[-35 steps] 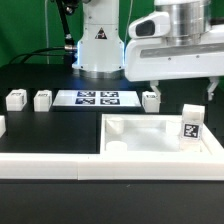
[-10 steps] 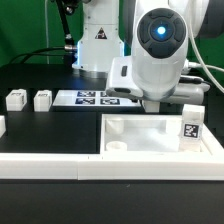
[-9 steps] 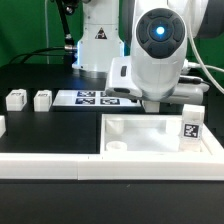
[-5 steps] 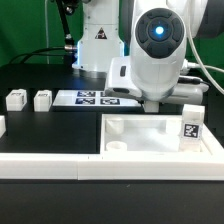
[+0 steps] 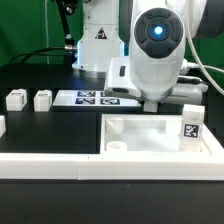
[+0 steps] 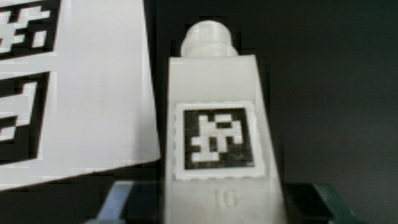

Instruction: Assemble square table

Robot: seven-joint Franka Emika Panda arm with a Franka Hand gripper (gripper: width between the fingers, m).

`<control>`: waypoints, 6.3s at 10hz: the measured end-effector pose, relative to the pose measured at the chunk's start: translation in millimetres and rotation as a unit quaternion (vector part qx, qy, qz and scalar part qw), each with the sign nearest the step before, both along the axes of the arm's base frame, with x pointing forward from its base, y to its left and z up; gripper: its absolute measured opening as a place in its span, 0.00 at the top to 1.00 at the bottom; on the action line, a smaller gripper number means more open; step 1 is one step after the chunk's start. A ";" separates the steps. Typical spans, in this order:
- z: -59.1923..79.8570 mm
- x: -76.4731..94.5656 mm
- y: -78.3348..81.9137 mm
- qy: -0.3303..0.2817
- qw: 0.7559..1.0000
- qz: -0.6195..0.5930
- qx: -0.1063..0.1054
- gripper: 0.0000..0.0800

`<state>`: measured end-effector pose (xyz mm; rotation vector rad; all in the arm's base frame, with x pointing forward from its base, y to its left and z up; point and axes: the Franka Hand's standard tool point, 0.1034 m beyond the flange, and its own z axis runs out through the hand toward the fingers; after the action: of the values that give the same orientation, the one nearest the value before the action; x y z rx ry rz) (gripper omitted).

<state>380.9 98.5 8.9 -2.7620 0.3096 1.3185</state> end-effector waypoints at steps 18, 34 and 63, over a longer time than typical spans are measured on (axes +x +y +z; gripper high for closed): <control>115.3 169.7 -60.1 -0.498 0.866 0.025 -0.046 0.64; 105.0 212.1 -70.0 -0.676 0.728 0.057 -0.100 0.64; 73.0 228.2 -90.8 -0.666 0.733 0.077 -0.112 0.19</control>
Offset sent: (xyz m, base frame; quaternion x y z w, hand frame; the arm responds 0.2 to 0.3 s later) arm 0.0488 -0.0249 0.0880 -0.0110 0.0064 -0.0115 0.9999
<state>609.1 7.6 81.9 -3.0840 0.1006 -0.9437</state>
